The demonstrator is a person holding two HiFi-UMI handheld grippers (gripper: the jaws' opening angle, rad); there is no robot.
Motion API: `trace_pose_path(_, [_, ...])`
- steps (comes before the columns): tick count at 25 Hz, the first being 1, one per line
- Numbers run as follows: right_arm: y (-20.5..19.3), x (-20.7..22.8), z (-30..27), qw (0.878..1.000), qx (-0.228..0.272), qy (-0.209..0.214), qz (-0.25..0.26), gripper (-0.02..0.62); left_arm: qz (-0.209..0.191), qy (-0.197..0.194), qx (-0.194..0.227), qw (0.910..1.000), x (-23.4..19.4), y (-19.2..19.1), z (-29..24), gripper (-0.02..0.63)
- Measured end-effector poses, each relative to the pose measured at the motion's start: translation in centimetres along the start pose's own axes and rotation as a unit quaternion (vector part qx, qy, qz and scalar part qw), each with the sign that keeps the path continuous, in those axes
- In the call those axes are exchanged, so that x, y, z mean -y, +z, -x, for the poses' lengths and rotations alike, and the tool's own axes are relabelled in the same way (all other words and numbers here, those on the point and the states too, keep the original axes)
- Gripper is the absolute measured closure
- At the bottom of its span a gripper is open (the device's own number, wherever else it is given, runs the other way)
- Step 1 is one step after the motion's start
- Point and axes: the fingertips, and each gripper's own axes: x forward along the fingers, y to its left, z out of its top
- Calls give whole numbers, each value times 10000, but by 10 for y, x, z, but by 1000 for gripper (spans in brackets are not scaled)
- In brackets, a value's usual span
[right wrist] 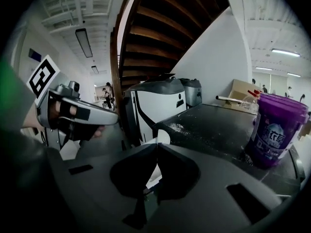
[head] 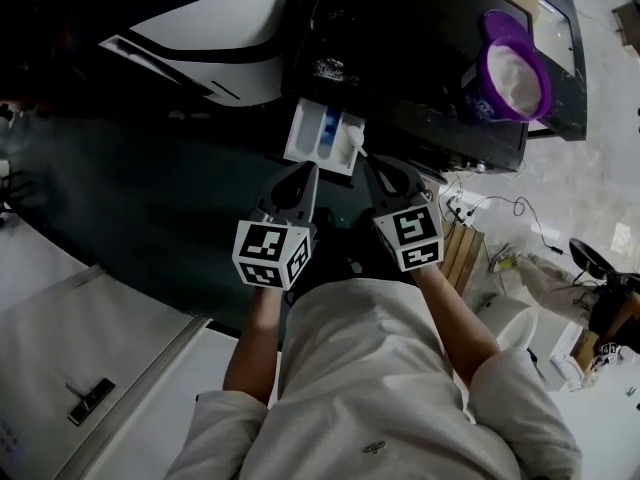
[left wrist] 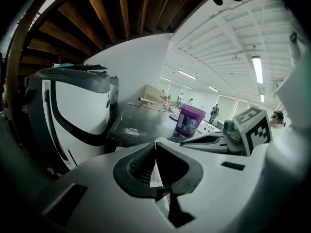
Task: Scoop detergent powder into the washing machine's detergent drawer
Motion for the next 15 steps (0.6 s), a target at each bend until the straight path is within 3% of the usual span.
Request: trace_pose_path(15, [27,38,56,9937,672,448,-781,586,-55,428,367,9984,48,17,7,586])
